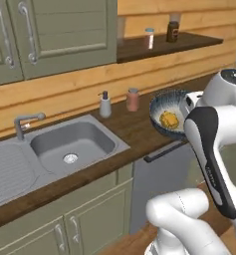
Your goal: Pick the squash from the sink and place it in the bowl. Then pick the bowl and place it in the microwave. Then close the microwave door and press the start button.
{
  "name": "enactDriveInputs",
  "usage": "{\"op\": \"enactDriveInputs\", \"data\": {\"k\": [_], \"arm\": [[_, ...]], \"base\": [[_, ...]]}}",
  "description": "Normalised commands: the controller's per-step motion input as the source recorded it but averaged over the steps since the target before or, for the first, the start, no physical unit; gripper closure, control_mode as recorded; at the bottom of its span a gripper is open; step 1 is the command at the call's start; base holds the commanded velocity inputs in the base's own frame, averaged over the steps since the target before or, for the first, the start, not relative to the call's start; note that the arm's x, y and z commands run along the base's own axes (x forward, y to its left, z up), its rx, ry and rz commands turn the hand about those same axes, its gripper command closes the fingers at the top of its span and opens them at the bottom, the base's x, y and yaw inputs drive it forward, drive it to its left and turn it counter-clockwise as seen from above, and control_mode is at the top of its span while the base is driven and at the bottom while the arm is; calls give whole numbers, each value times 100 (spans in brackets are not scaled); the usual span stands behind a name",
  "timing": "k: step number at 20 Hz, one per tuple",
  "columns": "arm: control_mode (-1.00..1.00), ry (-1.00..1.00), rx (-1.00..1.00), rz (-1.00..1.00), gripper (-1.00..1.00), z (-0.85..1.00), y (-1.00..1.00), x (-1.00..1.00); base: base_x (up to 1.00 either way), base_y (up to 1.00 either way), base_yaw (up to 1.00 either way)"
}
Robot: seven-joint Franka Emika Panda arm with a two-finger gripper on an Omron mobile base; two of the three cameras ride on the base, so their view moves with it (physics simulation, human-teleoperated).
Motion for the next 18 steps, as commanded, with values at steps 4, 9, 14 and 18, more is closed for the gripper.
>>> {"op": "enactDriveInputs", "data": {"k": [4,9,14,18], "arm": [[100,0,0,0,100,0,0,0],[100,0,0,0,100,0,0,0],[100,0,0,0,100,0,0,0],[100,0,0,0,100,0,0,0]], "base": [[0,-33,-76],[0,-5,-94],[0,0,-100],[0,0,-100]]}}
